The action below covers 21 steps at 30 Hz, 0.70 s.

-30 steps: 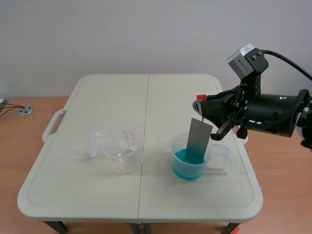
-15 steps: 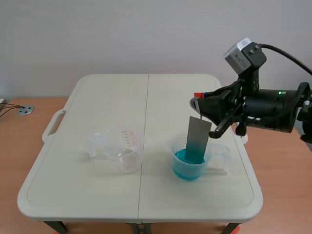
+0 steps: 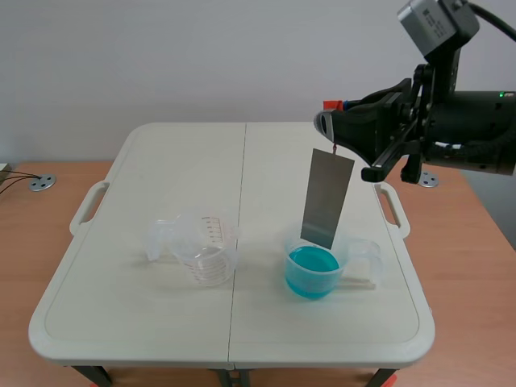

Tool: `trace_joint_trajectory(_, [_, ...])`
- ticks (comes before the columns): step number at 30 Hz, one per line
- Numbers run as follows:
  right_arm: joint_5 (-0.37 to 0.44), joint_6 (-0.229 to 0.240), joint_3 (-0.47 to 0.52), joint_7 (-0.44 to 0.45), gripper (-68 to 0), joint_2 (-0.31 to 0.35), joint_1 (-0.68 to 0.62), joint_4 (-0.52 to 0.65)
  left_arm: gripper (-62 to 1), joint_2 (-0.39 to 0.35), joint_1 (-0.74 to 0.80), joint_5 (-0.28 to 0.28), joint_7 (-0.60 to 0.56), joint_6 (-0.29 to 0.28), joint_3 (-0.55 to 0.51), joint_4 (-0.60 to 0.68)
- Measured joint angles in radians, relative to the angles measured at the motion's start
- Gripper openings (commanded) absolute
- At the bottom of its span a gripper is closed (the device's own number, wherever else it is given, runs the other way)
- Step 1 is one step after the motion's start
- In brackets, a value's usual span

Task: Hold the metal plate by the orange handle, dip it into the blue solution, take it out and point at it, then put the plate back in the beaker on the left.
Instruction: 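Hold the plate still in the solution, then raise the plate and point at it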

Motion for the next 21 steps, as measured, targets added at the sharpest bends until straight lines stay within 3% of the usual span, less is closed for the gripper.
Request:
trace_joint_trajectory(5, [0.049,0.0,0.018,-0.052,-66.2,0.0,0.0,0.05,-56.2,0.001,0.0,0.0,0.0,-0.004,-0.045,0.007])
trace_joint_trajectory(16, [0.133,0.0,0.064,-0.115,-66.2,0.0,0.0,0.129,-56.2,-0.003,0.0,-0.004,-0.002,-0.003,-0.356,0.163])
trace_joint_trajectory(21, [0.158,0.0,0.081,-0.148,-66.2,0.0,0.0,0.165,-56.2,-0.003,-0.032,-0.003,-0.035,-0.004,-0.431,0.244])
